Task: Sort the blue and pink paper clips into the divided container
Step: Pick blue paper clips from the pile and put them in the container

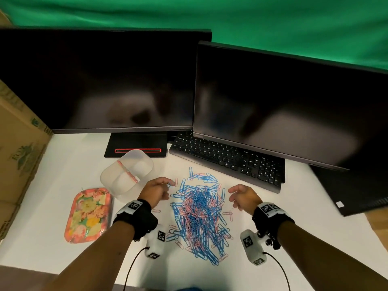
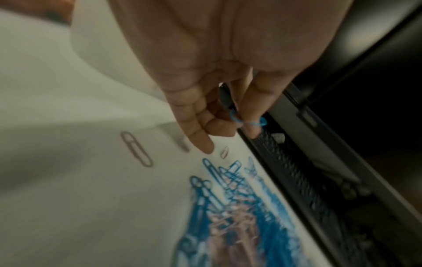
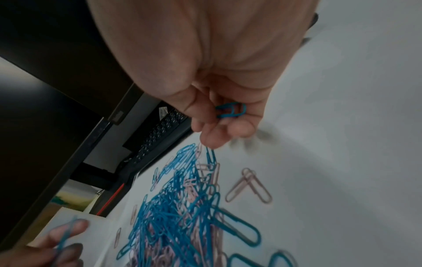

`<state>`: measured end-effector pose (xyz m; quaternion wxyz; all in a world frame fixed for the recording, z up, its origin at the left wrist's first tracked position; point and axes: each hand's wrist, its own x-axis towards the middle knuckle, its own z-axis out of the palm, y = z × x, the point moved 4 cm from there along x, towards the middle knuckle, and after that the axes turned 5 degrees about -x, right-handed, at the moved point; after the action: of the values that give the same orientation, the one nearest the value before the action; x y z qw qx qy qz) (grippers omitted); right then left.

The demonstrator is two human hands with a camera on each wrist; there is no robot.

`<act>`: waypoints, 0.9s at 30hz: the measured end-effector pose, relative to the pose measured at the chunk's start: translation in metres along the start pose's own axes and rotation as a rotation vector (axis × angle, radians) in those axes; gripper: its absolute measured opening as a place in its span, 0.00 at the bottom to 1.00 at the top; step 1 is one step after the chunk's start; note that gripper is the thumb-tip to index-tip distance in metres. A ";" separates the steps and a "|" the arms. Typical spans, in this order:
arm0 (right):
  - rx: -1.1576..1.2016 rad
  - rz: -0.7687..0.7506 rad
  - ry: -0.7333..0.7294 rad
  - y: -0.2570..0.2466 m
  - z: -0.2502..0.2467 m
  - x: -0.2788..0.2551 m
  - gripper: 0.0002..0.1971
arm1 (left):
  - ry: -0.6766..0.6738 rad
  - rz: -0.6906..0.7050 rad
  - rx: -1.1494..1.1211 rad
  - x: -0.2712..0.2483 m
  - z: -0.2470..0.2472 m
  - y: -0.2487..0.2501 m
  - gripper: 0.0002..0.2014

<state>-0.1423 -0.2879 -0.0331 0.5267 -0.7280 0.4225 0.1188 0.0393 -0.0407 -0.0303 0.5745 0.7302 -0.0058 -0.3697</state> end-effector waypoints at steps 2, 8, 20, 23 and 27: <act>-0.087 0.021 0.033 -0.003 0.003 0.008 0.08 | -0.002 -0.042 -0.192 -0.001 0.005 0.007 0.14; -0.561 -0.018 0.172 -0.012 0.010 0.010 0.08 | -0.024 -0.172 -0.409 0.000 0.013 -0.001 0.12; -0.678 0.057 0.150 -0.031 0.012 0.018 0.17 | -0.024 0.262 1.005 0.012 0.019 -0.014 0.06; -0.692 0.060 0.133 -0.029 0.013 0.018 0.19 | -0.029 0.270 1.048 0.013 0.020 -0.013 0.04; -0.581 0.031 0.122 -0.022 0.012 0.019 0.16 | -0.070 0.245 1.053 0.009 0.021 -0.009 0.01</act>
<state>-0.1113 -0.2852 -0.0353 0.2680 -0.8476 0.4126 0.1989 0.0308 -0.0587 -0.0445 0.1692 0.9006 -0.2945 -0.2711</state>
